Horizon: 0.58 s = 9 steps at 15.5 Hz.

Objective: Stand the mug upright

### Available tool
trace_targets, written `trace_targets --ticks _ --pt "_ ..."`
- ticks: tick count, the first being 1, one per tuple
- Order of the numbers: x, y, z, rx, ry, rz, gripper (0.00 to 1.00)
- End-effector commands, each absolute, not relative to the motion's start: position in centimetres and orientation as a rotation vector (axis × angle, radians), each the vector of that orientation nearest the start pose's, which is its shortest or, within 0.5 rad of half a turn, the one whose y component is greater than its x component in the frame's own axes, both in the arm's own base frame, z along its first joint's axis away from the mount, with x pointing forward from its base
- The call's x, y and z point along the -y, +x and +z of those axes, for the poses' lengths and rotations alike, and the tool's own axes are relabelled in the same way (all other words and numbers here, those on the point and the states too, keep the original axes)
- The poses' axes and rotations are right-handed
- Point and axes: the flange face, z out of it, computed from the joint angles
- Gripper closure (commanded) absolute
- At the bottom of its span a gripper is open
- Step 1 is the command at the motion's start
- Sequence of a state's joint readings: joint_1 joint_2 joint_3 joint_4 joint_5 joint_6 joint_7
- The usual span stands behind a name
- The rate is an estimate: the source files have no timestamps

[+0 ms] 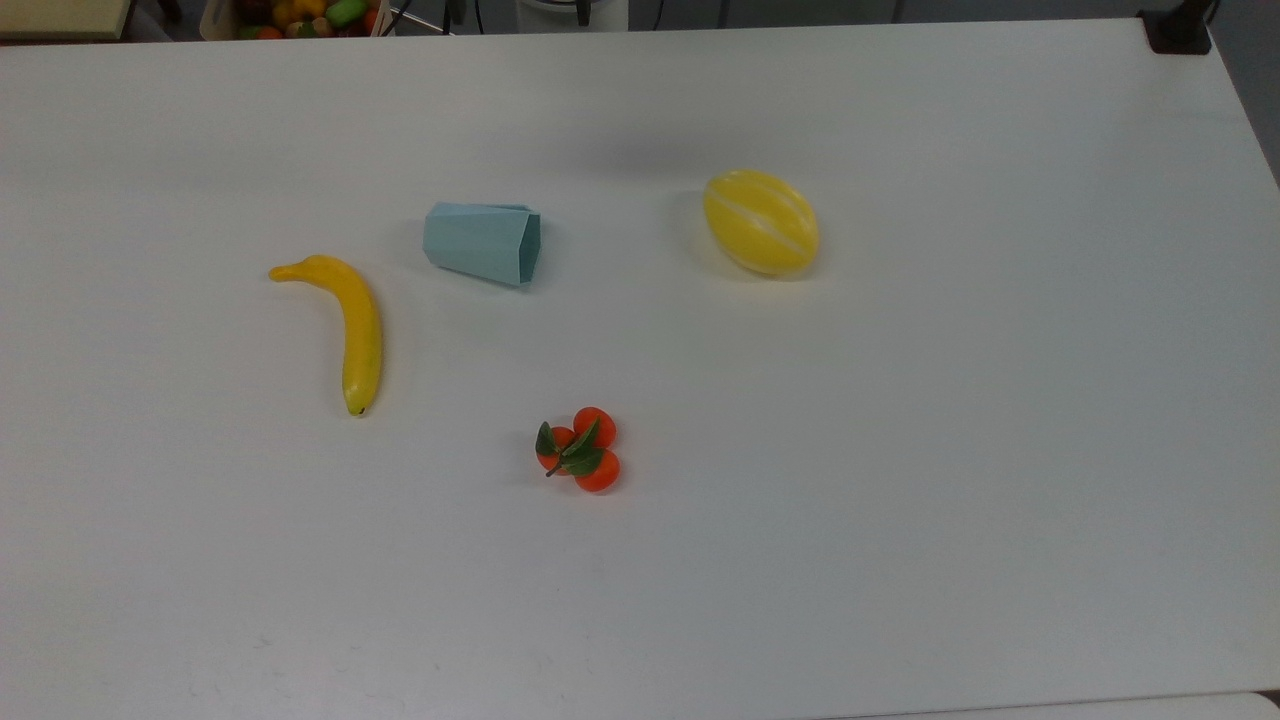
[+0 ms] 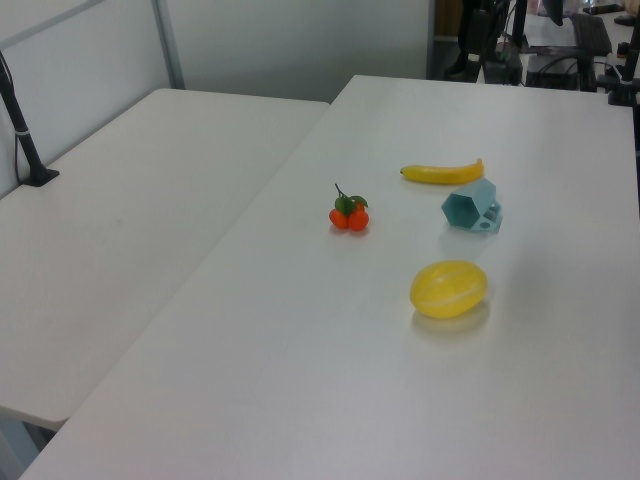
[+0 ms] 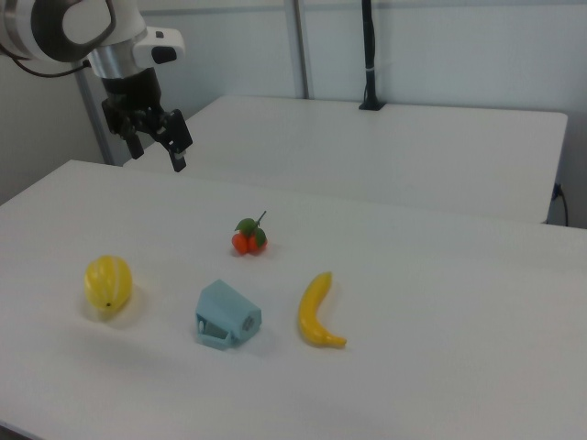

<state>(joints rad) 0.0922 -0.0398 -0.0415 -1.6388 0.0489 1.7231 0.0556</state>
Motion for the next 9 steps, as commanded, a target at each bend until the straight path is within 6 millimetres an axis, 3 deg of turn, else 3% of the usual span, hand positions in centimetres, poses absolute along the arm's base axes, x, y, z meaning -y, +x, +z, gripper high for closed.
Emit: trace_targets --ticks 1,7,9 --pt "-3.0 55.1 62.7 0.001 -3.090 -0.203 0.00" --pt "-2.9 55.3 62.4 0.004 -3.094 -0.199 0.00" --pt "-2.0 55.3 62.5 -0.003 -3.096 -0.200 0.00"
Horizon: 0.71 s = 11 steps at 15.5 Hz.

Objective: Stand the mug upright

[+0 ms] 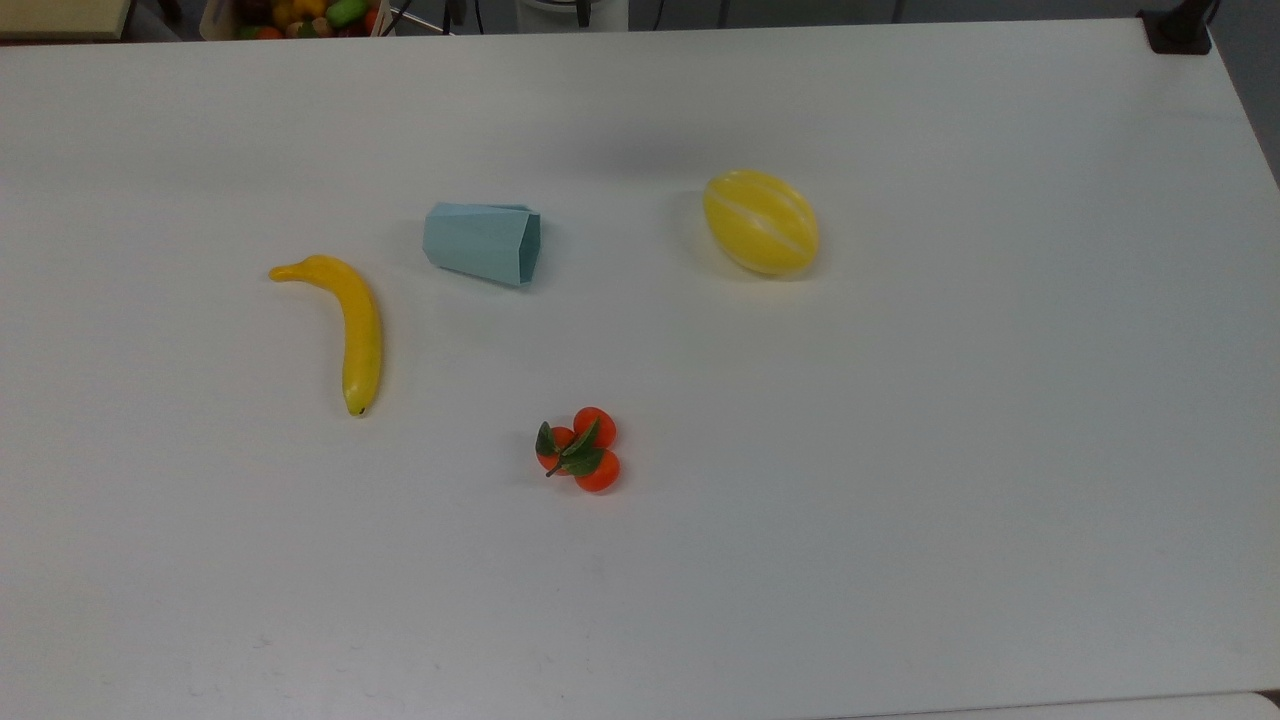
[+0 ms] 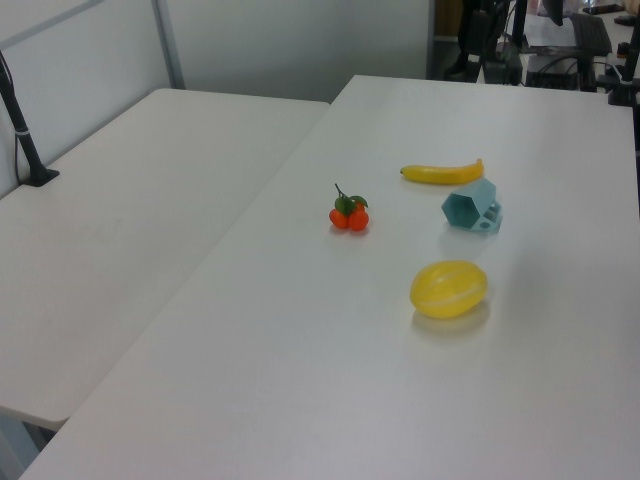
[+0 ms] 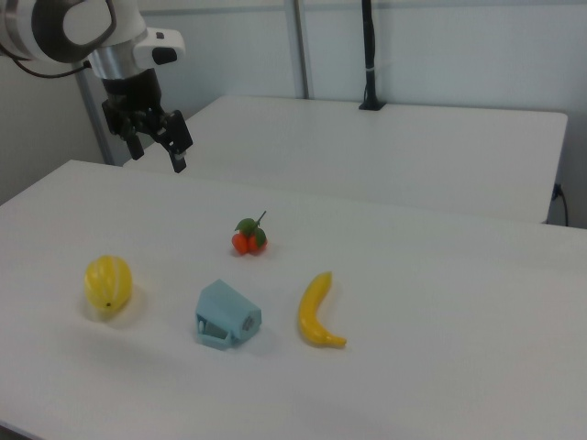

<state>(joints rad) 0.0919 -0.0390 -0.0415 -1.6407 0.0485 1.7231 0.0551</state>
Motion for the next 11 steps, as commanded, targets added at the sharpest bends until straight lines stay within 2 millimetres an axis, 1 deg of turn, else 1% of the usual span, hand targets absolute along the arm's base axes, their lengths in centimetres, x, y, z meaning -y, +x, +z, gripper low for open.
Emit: trace_targets --ticks 1,3,6,9,11 --pt "-1.8 55.3 62.6 -0.008 -3.096 -0.205 0.00" --pt "-1.9 55.3 63.5 -0.007 -3.095 -0.229 0.00" --pt "-2.3 55.3 63.3 0.019 -3.129 -0.226 0.00" --pt "-2.6 55.1 63.0 0.033 -3.140 -0.181 0.00" --pt "-2.4 55.3 62.2 0.040 -3.177 -0.139 0.00"
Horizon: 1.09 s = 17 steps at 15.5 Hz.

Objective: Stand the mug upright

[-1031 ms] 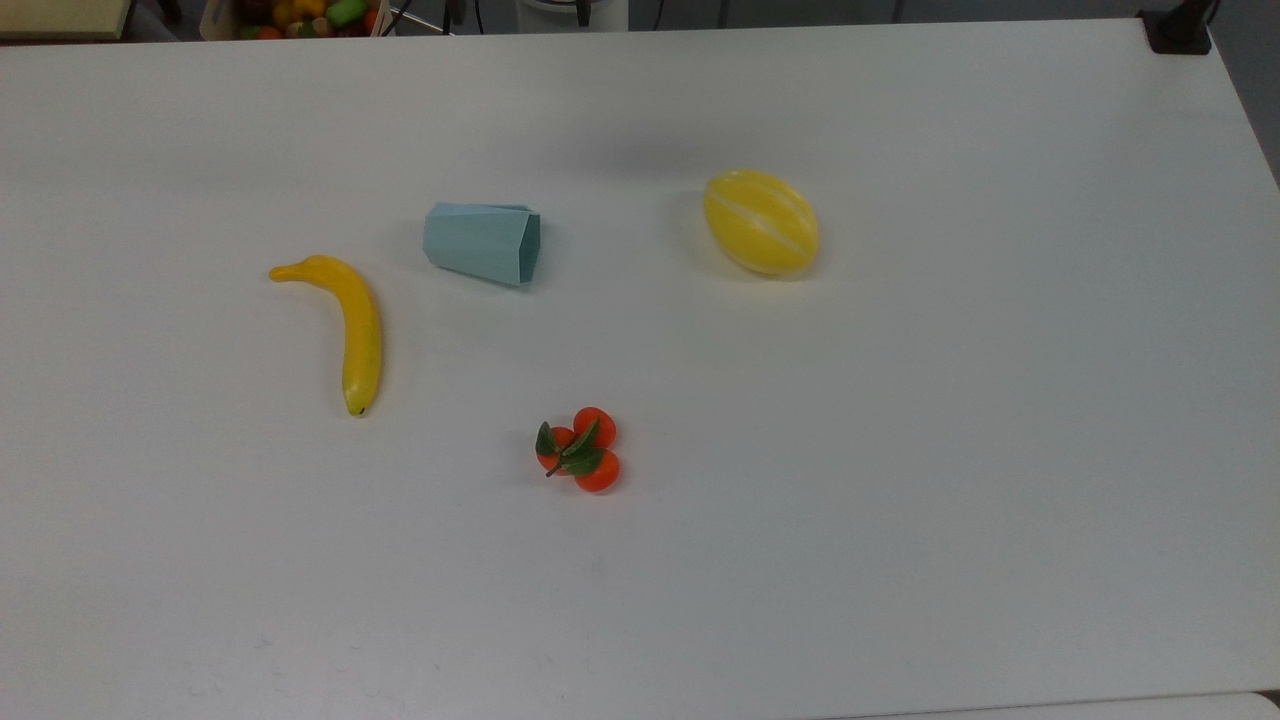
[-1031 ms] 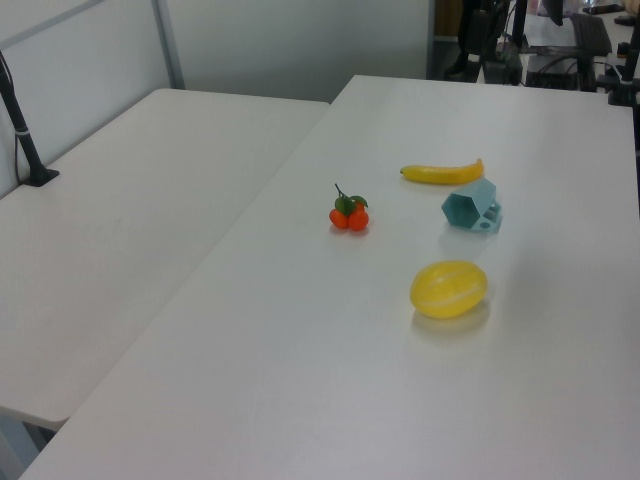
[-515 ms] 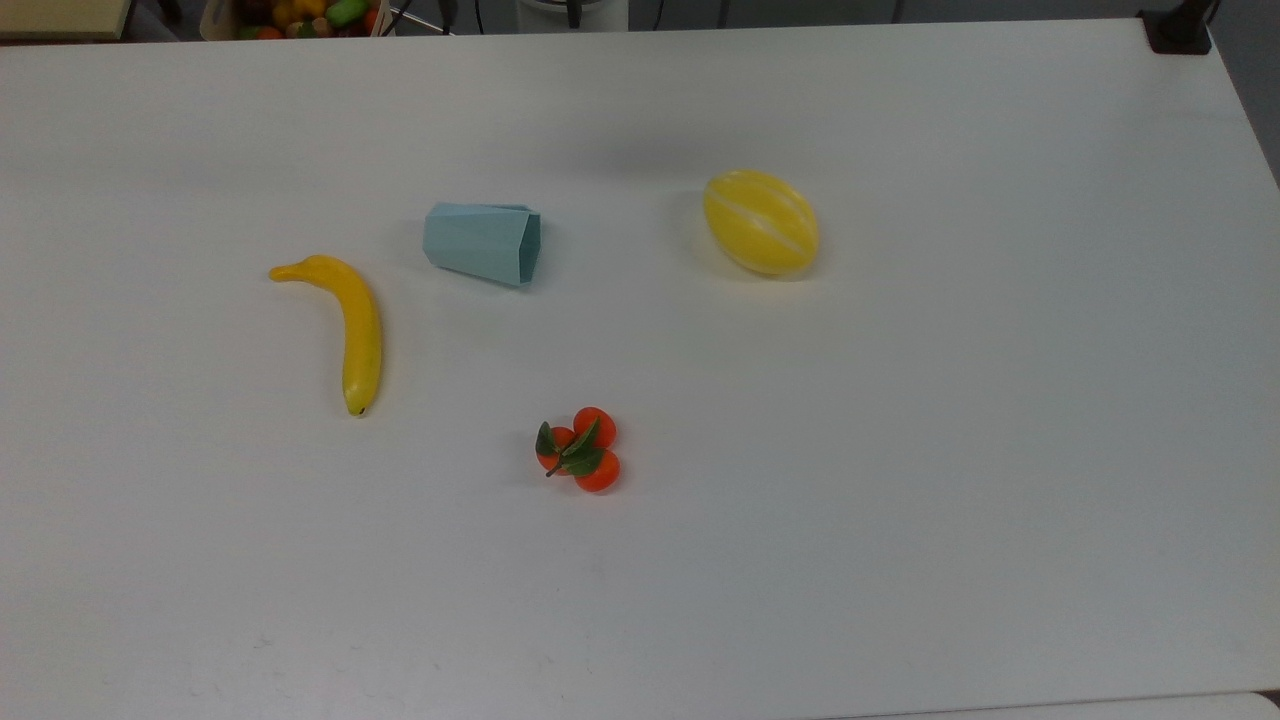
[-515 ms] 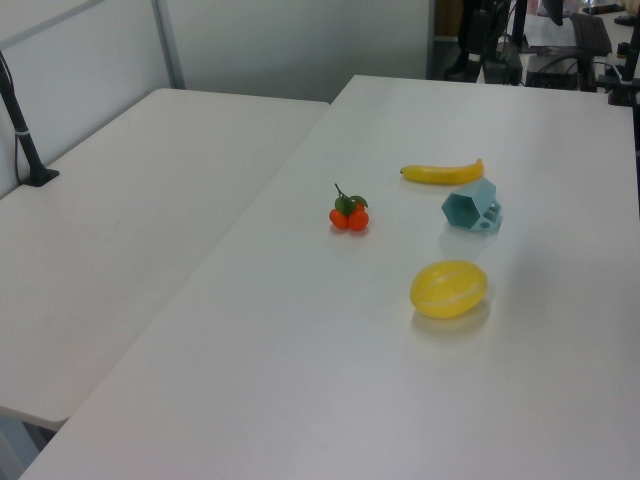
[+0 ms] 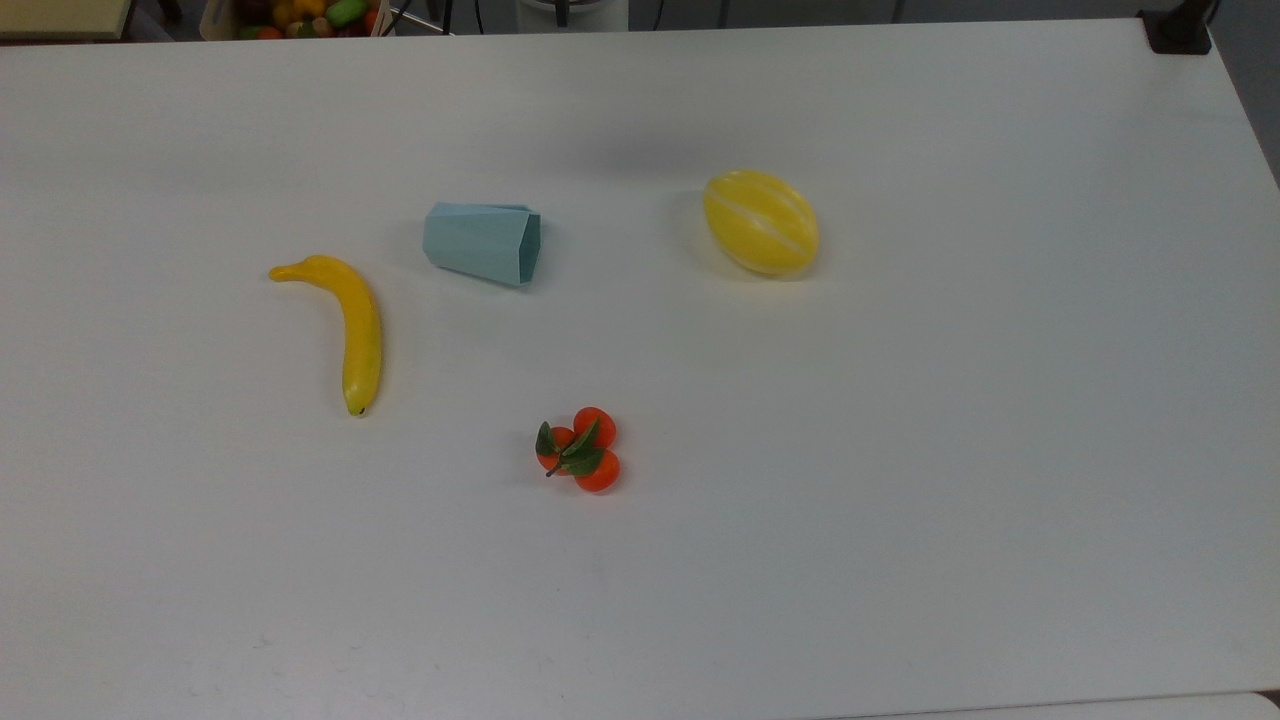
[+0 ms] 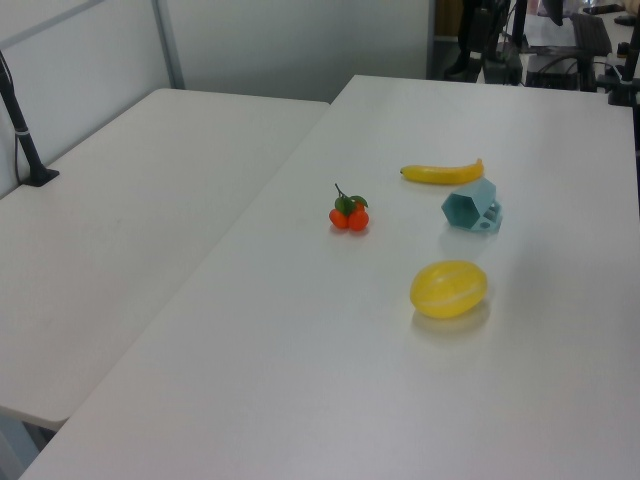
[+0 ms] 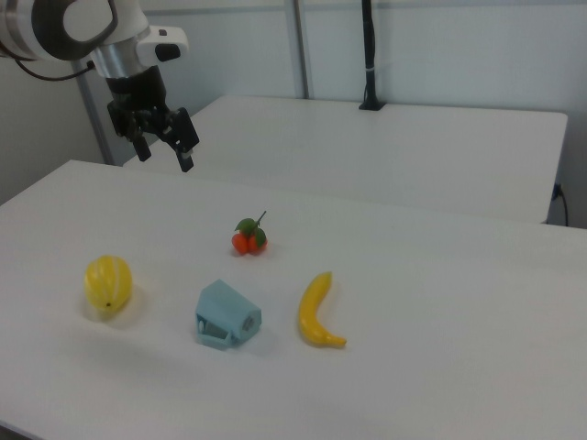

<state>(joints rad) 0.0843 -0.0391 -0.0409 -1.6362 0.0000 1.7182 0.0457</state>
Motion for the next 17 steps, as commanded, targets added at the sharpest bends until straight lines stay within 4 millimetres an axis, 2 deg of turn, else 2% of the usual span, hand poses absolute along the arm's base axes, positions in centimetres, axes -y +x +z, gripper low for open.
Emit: trace_targets --ticks 1,5,6,9,14,17 --pt "-2.7 55.3 62.0 0.054 -3.193 -0.132 0.00" --pt "-5.3 56.2 59.3 0.103 -3.257 -0.065 0.00" --pt "-5.8 56.4 58.1 0.070 -3.274 -0.040 0.00" --pt "-9.0 56.8 53.4 0.006 -3.366 0.006 0.00" --pt "-12.9 57.0 46.2 -0.035 -3.455 -0.013 0.00" --pt "-13.6 57.9 42.2 -0.095 -3.520 -0.001 0.00"
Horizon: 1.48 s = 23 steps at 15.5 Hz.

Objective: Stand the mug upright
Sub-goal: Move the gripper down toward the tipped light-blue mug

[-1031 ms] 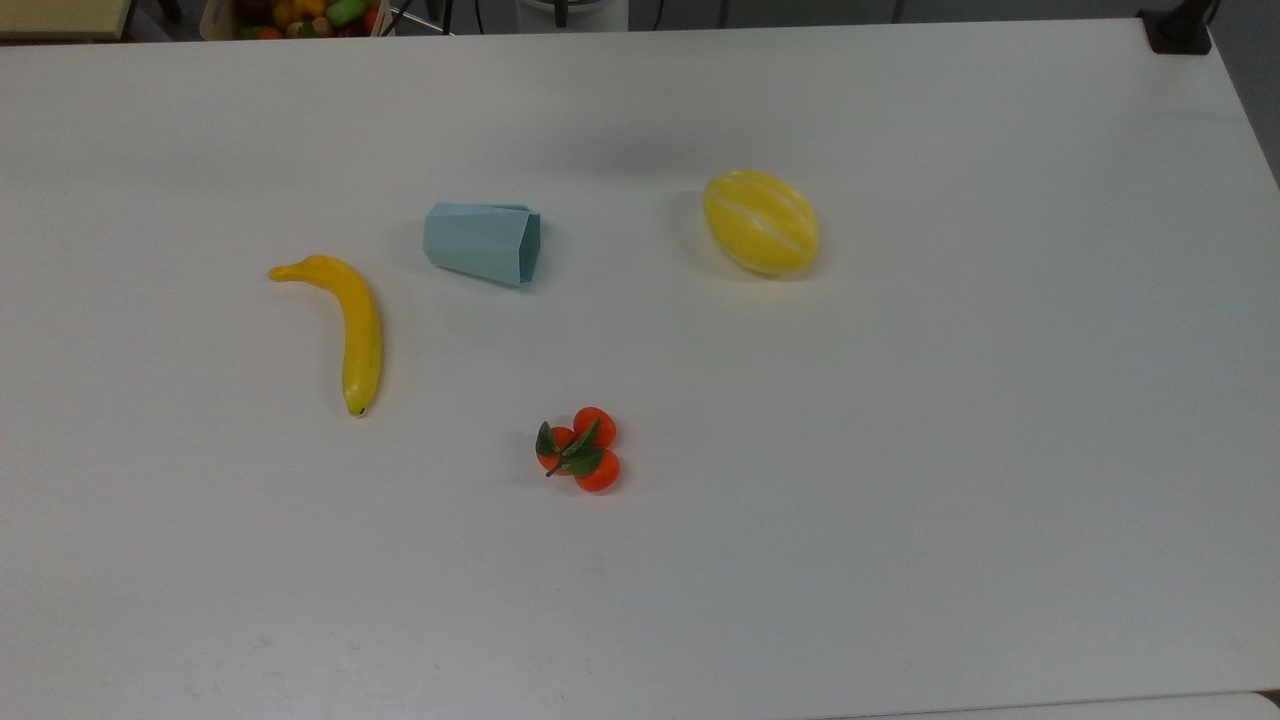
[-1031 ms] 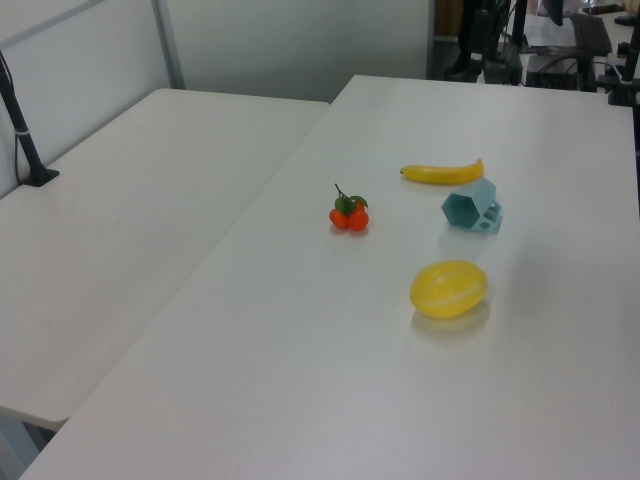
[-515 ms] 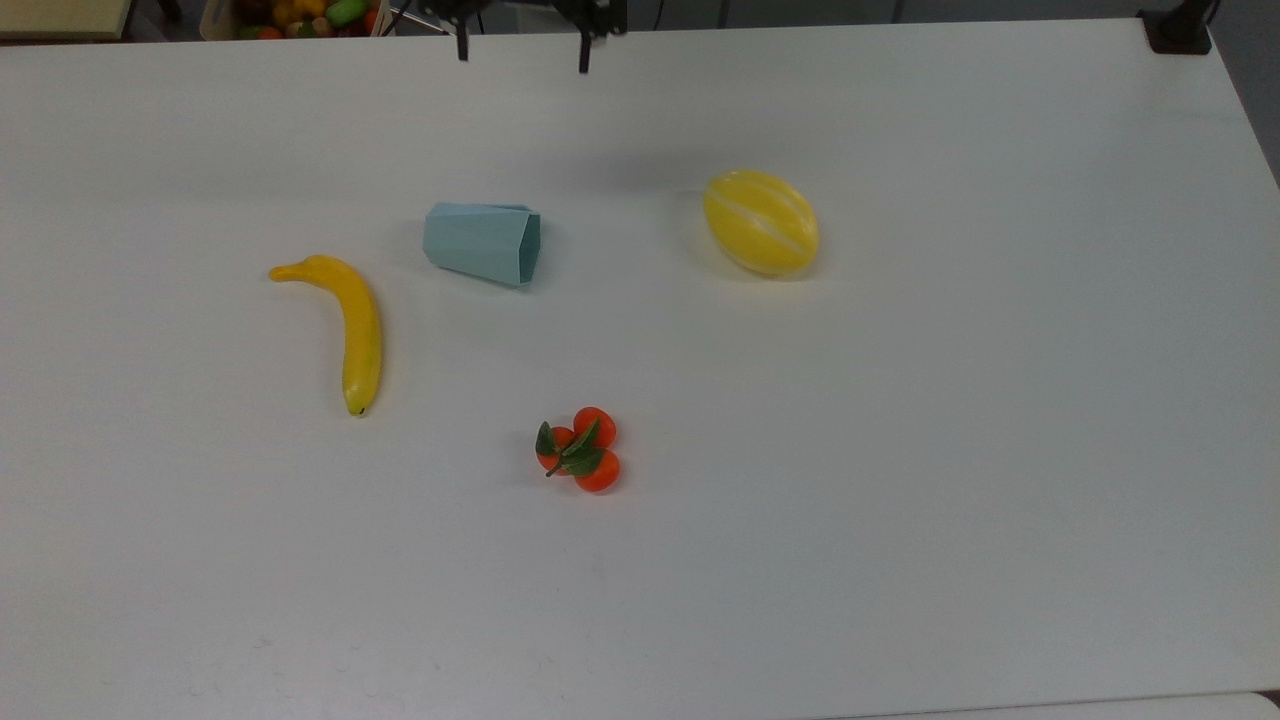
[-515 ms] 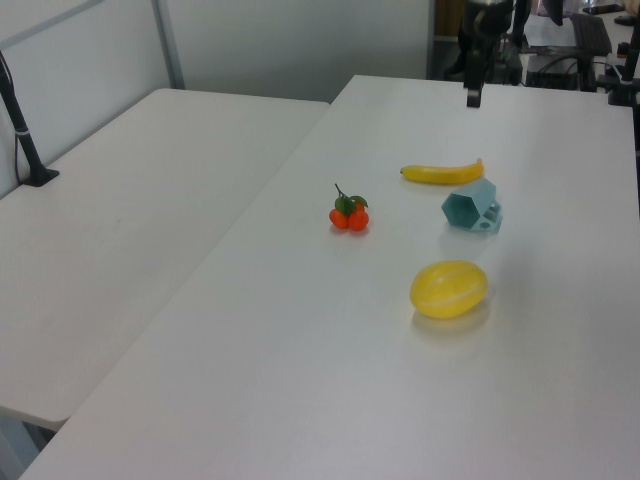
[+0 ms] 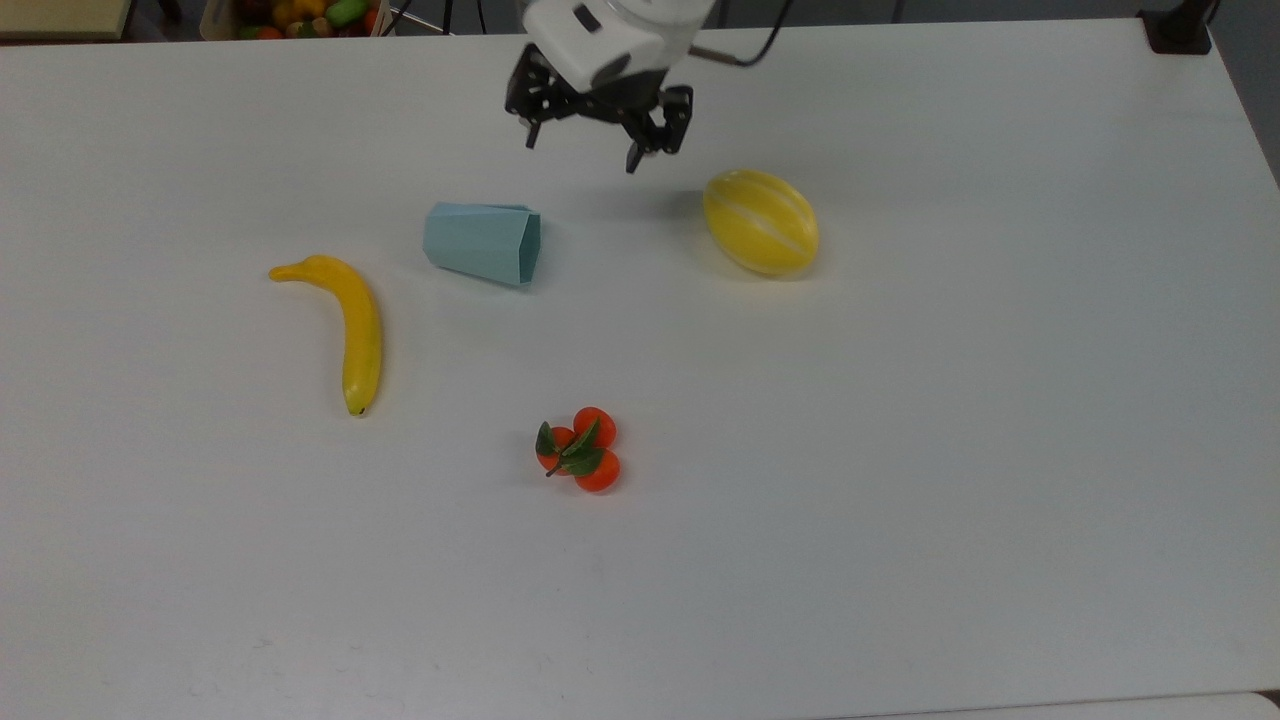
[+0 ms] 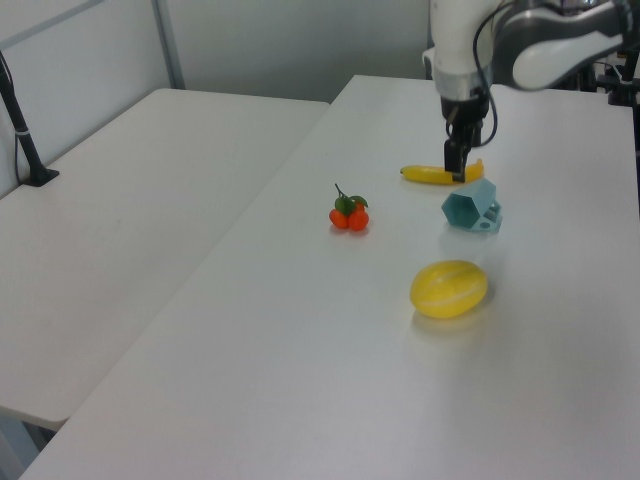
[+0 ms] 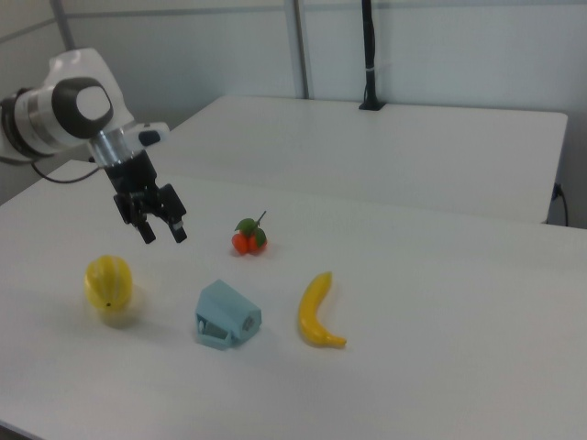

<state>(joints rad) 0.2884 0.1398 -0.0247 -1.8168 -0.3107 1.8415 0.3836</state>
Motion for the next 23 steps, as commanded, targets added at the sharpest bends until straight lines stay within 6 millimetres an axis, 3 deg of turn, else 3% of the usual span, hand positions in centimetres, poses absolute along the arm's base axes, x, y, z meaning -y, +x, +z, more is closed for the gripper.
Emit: trace_targets --ticks 1,7,12,17,18,21,22,23 --pt "-13.6 58.3 41.3 -0.112 -3.536 -0.017 0.00" --pt "-12.9 58.1 35.6 -0.196 -3.663 -0.060 0.00" --pt "-11.9 58.0 33.9 -0.266 -3.749 -0.113 0.00" --pt "-9.2 57.7 32.6 -0.363 -3.849 -0.167 0.03" --pt "-9.0 57.7 32.5 -0.364 -3.852 -0.162 0.09" --pt "-8.7 57.2 31.8 -0.326 -3.876 -0.144 0.49" --pt "-8.6 57.0 31.5 -0.310 -3.885 -0.136 0.78" --pt "-8.6 57.1 31.5 -0.309 -3.885 -0.139 0.95"
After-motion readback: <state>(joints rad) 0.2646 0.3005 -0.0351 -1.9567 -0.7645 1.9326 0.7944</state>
